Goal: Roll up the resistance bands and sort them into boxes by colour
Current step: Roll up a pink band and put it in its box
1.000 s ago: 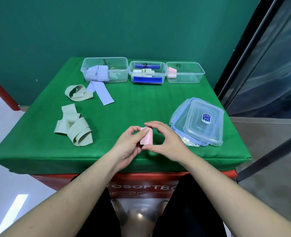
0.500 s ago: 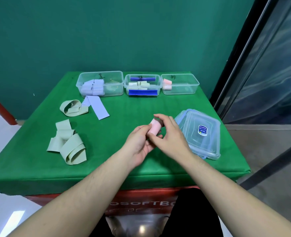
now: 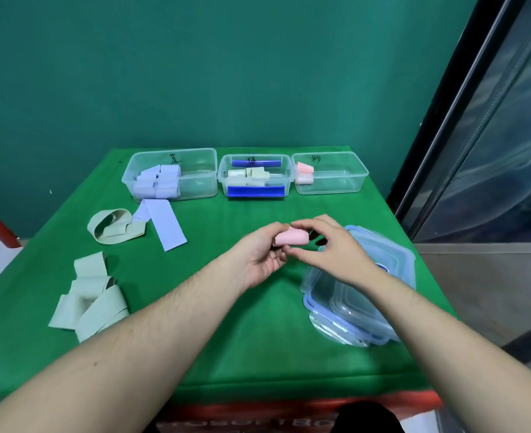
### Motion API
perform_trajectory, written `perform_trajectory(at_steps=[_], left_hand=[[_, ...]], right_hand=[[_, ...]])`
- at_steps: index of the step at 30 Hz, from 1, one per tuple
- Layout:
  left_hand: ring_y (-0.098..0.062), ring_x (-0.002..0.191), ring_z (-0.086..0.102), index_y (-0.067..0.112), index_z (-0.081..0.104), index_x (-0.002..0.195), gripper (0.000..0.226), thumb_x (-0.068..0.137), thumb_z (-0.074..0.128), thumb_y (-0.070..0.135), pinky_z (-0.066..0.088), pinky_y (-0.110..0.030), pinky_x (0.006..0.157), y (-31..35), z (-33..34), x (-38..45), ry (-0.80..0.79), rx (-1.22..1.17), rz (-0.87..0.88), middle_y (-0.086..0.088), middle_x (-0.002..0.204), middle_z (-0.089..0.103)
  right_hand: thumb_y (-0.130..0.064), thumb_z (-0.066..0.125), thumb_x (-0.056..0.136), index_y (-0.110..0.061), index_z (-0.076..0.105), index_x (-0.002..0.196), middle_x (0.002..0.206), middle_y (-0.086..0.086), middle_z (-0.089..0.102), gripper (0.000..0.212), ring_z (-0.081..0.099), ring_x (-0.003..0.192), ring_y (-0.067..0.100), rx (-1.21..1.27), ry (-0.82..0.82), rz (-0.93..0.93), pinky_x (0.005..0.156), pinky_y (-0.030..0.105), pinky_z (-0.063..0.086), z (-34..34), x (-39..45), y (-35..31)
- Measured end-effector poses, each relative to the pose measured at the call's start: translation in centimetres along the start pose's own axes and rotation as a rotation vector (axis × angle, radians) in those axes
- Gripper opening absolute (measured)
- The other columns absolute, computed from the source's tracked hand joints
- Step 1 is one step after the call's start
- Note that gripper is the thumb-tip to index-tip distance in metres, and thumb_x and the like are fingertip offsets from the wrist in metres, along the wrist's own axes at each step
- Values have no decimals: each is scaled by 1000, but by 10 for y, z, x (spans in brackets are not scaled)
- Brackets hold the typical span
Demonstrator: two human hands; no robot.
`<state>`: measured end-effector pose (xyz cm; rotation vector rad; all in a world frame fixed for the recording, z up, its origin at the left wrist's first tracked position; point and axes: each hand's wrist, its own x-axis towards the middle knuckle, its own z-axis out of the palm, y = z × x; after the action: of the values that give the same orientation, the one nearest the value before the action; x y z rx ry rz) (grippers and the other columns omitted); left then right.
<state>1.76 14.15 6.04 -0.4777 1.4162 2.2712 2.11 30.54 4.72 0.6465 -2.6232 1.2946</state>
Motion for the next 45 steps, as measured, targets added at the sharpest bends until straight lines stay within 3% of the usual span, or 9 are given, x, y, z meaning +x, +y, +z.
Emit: perform_trajectory(at_steps=[3,9,20,25,28,31,33,36,45], left_hand=[[-5,41,49,12,57,91,9,96,60,19,41,-13,41,13,3,26,16,22,7,-2,62,58],[-4,41,47,11,56,88,14,95,62,22,41,-12,40,32,24,80,12,4,-8,-4,69,56],[-5,37,47,8,56,92,15,98,59,21,41,-13,39,84,70,174,9,-71,-2,-7,70,55],[-8,48,49,8,53,92,24,101,54,29,43,-15,40,108,83,200,33,-9,49,-7,71,56],[-11,45,49,12,48,95,23,104,43,32,39,-18,40,112,83,207,101,274,209,-5,70,53],[-8,46,48,20,45,80,16,96,47,22,33,-21,46,110,72,215,215,816,526,4,63,49],[-12,73,61,27,55,84,5,88,57,26,45,-25,65,107,63,221,230,1171,626,9,74,61],[-19,104,52,34,66,94,13,85,64,43,37,-33,87,104,51,231,299,1591,780,10,98,66],[-17,112,41,35,71,104,17,89,66,42,25,-35,89,101,38,239,276,1790,927,12,114,59]], right_hand=[[-20,83,78,-28,69,114,101,0,62,39,57,94,7,-4,-32,-9,85,7,38,-15,23,21],[-15,79,81,-23,73,107,107,-16,60,28,53,102,-5,-45,56,-42,90,6,35,-30,66,54],[-2,68,88,-32,56,102,99,-12,64,35,57,84,7,106,43,18,83,27,48,-60,160,111],[-12,74,87,-25,63,104,94,-7,69,25,60,79,5,-94,5,43,78,16,46,-78,204,126],[-13,73,87,-25,65,98,97,-4,71,18,62,83,6,-52,-17,149,77,10,46,-81,221,143],[-15,73,87,-26,67,95,92,-2,68,15,55,71,7,-21,-4,277,65,13,42,-83,234,160],[-15,73,87,-22,69,99,88,-1,65,14,49,64,8,-42,-49,345,54,12,38,-83,243,165],[-11,74,86,-19,69,97,89,2,64,15,52,71,13,-43,-128,389,58,19,42,-80,256,166],[6,64,86,-11,70,88,84,9,68,19,60,64,15,-84,-392,564,62,23,52,-62,274,165]])
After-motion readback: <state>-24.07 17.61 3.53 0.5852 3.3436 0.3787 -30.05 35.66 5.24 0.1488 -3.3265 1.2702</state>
